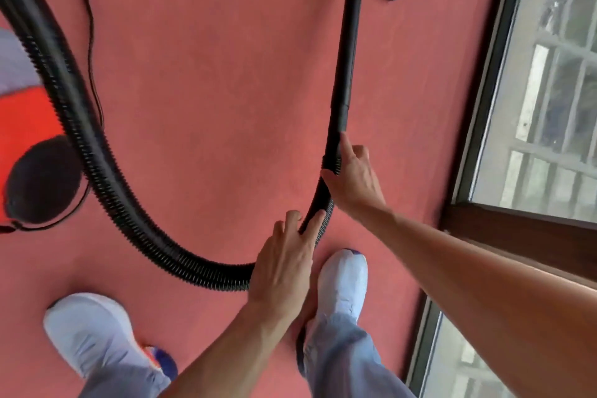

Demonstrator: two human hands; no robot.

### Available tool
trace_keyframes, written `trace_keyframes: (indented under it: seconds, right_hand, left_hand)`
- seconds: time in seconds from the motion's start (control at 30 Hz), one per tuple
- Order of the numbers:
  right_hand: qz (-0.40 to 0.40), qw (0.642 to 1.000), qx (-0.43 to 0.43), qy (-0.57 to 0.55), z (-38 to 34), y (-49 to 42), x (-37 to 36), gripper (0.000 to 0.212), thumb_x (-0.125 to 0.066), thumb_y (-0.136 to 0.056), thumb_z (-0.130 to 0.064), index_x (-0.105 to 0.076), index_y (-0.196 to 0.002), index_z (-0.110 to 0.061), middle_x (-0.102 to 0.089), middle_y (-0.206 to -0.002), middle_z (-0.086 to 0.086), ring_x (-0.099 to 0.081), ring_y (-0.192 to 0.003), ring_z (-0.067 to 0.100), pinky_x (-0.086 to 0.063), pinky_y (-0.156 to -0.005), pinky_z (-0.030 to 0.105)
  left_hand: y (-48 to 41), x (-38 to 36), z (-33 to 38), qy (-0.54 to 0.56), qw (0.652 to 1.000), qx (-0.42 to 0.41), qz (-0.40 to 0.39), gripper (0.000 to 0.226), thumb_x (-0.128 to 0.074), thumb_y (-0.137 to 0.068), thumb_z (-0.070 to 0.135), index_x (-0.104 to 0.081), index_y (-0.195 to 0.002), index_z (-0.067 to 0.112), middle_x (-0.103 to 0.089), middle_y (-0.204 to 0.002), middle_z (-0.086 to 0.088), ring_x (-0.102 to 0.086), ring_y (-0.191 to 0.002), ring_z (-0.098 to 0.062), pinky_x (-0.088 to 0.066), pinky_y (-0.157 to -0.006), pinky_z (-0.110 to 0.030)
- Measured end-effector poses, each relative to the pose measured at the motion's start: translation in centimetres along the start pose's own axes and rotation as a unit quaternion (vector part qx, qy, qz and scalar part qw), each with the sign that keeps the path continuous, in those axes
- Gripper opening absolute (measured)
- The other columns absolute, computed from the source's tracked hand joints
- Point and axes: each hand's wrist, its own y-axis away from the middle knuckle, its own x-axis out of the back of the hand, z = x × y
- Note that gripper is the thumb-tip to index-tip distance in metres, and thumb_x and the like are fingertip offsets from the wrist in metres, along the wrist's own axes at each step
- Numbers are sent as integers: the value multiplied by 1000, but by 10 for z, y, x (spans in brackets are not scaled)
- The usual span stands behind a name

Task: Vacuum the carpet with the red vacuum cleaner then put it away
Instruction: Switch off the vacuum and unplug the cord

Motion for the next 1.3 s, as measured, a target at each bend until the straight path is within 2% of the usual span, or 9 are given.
trace_keyframes:
  seconds: [0.13,0.23,0.33,0.47,0.63,0.77,0.87,1.1,1.3]
  right_hand:
    - [-8,1000,15,21,11,-16,-51,43,-51,-93,-16,-40,-133,-22,-42,-114,3,-59,-89,33,-49,-71,38]
    - [-17,994,56,95,21,-23,-86,54,-50,-91,-11,-36,-143,-18,-42,-130,9,-57,-105,38,-48,-77,41]
    - [-13,987,61,146,30,-21,-107,71,-48,-90,-8,-21,-155,-16,-34,-143,8,-55,-113,37,-49,-78,40]
    - [-46,982,58,172,29,-17,-103,73,-49,-91,-11,-17,-156,-15,-34,-147,8,-52,-120,35,-49,-85,41]
    - [-115,975,6,188,-1,-12,-61,44,-47,-90,-13,-56,-133,-12,-54,-133,13,-56,-119,34,-49,-96,39]
    - [-138,972,-2,190,-39,3,-18,38,-51,-84,-13,-71,-116,-14,-67,-120,11,-63,-110,32,-53,-93,38]
    - [-149,954,32,257,-90,19,14,19,-51,-84,-15,-69,-83,-11,-69,-93,12,-65,-91,34,-51,-71,32]
    - [-90,889,184,410,-294,80,49,30,-48,-92,-35,-70,-103,-17,-69,-110,8,-65,-100,28,-46,-74,28]
    - [-108,815,383,421,-443,138,11,28,-47,-96,-27,-66,-106,-10,-68,-108,8,-63,-106,27,-48,-87,34]
  left_hand:
    - [-17,-42,-41,-89,995,-11,44,78,-62,-72,-6,-50,-144,20,-56,-108,-6,-57,-83,-24,-54,-63,-37]
    - [-22,-67,-71,-125,991,-12,39,66,-37,-80,-2,-56,-140,15,-60,-118,-10,-57,-89,-28,-53,-71,-41]
    - [-12,-90,-96,-156,987,-27,6,65,-30,-83,0,-52,-144,8,-62,-125,-16,-60,-95,-31,-55,-84,-47]
    - [-8,-90,-98,-115,993,-28,-8,64,-35,-81,6,-54,-141,7,-61,-128,-17,-62,-100,-32,-55,-90,-46]
    - [5,-37,-99,-102,993,7,-62,30,-47,-90,7,-60,-116,15,-55,-115,-3,-50,-110,-22,-41,-103,-37]
    - [22,37,-115,-79,994,62,-35,18,-49,-97,14,-61,-111,15,-57,-114,0,-52,-112,-17,-43,-100,-31]
    - [52,98,-138,-3,993,115,-17,14,-50,-97,18,-61,-105,14,-60,-112,-1,-54,-112,-18,-46,-93,-32]
    - [136,242,-224,130,932,337,19,24,-54,-83,27,-67,-93,9,-73,-97,-9,-67,-96,-32,-53,-79,-34]
    - [193,323,-285,176,912,360,83,22,-52,-91,28,-63,-88,9,-70,-92,-11,-66,-93,-34,-48,-73,-34]
